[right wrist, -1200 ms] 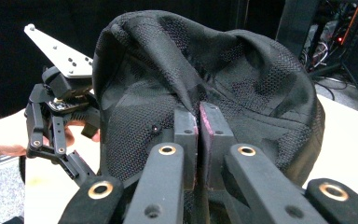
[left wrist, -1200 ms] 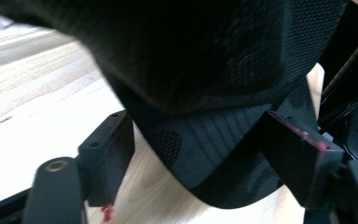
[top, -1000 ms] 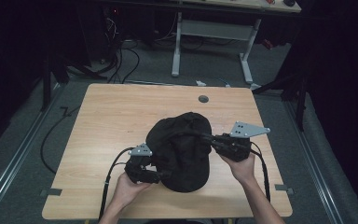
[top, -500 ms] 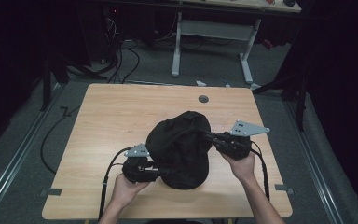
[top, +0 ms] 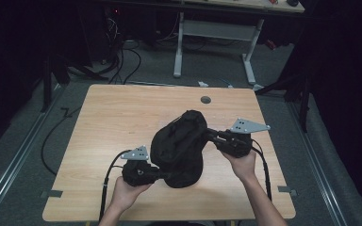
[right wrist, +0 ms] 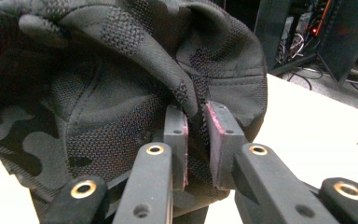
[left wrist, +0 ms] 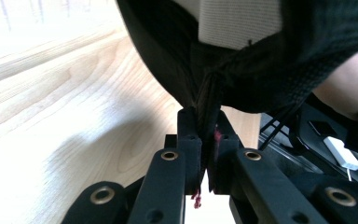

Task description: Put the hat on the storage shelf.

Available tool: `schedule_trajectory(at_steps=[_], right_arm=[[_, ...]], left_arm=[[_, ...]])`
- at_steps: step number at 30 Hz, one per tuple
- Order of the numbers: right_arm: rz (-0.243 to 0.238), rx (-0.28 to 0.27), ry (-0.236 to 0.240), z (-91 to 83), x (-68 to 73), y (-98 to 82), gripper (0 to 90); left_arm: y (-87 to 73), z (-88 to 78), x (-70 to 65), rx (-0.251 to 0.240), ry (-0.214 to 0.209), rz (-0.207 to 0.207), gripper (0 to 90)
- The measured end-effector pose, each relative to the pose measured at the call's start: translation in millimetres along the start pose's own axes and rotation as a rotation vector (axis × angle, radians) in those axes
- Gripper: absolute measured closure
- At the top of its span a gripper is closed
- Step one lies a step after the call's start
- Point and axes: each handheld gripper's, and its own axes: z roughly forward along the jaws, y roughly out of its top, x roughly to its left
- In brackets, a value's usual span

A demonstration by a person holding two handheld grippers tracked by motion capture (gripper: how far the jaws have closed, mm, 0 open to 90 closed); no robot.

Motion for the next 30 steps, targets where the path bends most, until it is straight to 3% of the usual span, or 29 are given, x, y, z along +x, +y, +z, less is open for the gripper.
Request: schedule_trajectory(at_steps=[3,5,8,10,12,14,17,18,20,22,24,30], right_arm=[[0.009,-0.013,-0.006,-1.3,0.3,-0.1,76.8],[0.025,-0.022,-0.006,-2.8,-1.0,-0.1,68.1],[0.037,-0.012,-0.015,-2.7,-2.2,-1.2,62.5],[0.057,0.007,-0.037,-3.1,-5.5,-6.7,54.5],[0.069,0.009,-0.038,-3.5,-7.1,-9.3,52.8],[0.088,0.055,-0.043,-4.3,-11.5,-14.5,49.2],[0.083,0.074,-0.058,-5.0,-12.3,-18.9,48.8],[0.095,0.108,-0.071,-4.6,-14.1,-25.8,48.2],[0.101,0.125,-0.08,-4.1,-15.3,-30.1,48.4],[0.107,0.128,-0.123,-4.4,-16.3,-40.1,49.2],[0.144,0.149,-0.146,-4.0,-19.8,-53.5,49.5],[0.15,0.222,-0.213,-1.0,-24.2,-76.5,48.5]], left_arm=[[0.7,-2.2,-1.4,-0.014,-0.018,0.007,86.0],[0.6,-3.3,-2.9,-0.023,-0.024,0.015,86.1],[-0.1,-3.8,-4.9,-0.03,-0.026,0.029,86.1],[1.0,-5.5,-5.5,-0.043,-0.032,0.029,86.2],[2.7,-7.0,-5.6,-0.057,-0.029,0.031,86.2],[4.3,-8.4,-5.5,-0.073,-0.02,0.033,86.1],[6.6,-10.7,-5.3,-0.093,-0.008,0.032,86.1],[7.1,-11.4,-4.9,-0.098,-0.004,0.036,86.1],[8.3,-12.2,-4.5,-0.11,0.004,0.039,86.1],[9.4,-12.7,-4.2,-0.121,0.015,0.043,86.1],[11.0,-13.8,-4.3,-0.137,0.027,0.046,86.1],[14.7,-17.2,-3.4,-0.175,0.04,0.053,86.0]])
